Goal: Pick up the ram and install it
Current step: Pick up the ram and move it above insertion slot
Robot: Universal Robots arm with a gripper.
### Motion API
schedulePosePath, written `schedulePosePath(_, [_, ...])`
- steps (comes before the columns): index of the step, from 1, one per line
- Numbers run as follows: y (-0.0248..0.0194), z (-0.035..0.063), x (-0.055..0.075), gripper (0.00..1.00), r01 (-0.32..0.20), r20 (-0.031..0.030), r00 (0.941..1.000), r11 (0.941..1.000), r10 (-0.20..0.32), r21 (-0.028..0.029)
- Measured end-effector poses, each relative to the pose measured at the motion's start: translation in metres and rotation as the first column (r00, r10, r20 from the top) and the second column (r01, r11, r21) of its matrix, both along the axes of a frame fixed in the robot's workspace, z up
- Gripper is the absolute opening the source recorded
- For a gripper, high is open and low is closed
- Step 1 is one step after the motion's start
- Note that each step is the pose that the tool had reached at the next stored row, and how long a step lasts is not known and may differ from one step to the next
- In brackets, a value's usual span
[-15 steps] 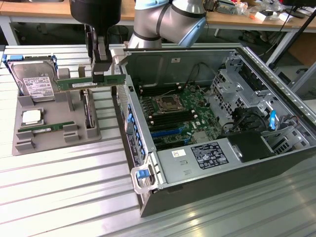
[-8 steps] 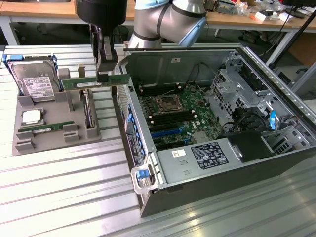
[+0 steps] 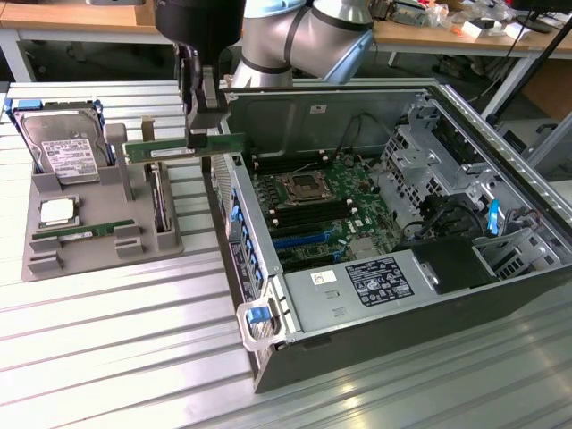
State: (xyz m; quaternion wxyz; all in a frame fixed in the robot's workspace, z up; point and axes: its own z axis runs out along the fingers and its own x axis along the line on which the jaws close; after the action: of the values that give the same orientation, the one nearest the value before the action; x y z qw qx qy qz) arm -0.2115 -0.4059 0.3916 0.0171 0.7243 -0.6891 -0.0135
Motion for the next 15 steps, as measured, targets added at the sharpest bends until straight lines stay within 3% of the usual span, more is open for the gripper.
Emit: schedulePosePath(15, [0.0000,0.0000,0.026,0.13,0.000,0.0000,1.0000,1.0000,0.000,-0.0034])
